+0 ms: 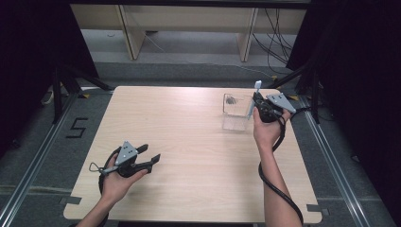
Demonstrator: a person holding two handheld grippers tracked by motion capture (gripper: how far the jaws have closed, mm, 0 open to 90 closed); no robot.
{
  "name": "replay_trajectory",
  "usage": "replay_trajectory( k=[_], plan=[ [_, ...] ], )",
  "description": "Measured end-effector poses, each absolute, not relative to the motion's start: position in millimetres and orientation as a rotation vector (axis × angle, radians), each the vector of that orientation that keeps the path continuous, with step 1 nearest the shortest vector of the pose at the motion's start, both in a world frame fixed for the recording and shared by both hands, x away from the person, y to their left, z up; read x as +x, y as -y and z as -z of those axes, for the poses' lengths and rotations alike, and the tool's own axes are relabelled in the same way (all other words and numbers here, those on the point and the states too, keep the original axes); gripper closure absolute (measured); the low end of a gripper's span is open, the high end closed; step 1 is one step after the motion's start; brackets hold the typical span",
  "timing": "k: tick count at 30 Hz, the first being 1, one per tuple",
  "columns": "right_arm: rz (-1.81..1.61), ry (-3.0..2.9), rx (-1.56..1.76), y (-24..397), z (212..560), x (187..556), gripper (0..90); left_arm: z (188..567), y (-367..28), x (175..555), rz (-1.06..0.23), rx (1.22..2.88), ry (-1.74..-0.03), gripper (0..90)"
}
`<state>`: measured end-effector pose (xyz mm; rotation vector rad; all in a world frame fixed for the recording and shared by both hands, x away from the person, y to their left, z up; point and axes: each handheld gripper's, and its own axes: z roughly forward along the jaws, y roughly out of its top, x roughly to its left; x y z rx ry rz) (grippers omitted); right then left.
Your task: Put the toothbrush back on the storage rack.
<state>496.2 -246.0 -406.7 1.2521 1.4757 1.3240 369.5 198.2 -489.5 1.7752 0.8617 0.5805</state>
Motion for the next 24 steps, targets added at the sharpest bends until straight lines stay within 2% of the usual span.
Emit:
replay_trajectory(
  k=[24],
  plan=[
    [-1.312, -1.482, 1.277, 247.1, 416.2, 494.9, 85.4, 490.2, -198.6, 369.0, -0.58, 1.78, -0.864, 35.3]
  ],
)
